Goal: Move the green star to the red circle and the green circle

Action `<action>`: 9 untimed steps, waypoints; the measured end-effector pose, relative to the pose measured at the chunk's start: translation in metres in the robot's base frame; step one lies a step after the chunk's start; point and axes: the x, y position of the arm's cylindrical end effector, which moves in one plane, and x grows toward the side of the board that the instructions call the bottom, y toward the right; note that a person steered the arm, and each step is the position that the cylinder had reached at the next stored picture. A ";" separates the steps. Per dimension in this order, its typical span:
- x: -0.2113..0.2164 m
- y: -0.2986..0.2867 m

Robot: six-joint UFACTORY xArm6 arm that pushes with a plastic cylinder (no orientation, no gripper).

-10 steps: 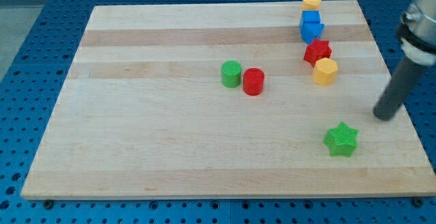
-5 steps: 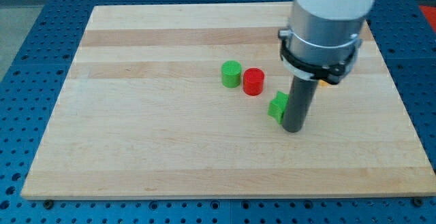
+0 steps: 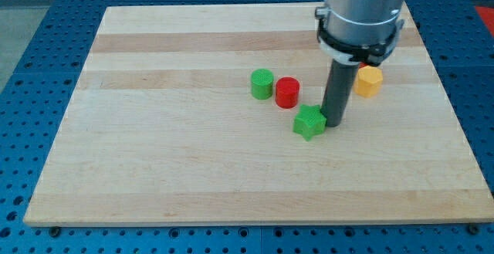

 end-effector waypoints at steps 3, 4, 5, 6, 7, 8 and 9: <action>0.038 -0.009; 0.050 -0.029; 0.029 -0.050; 0.010 -0.060; 0.008 -0.066; 0.002 -0.084; -0.009 -0.093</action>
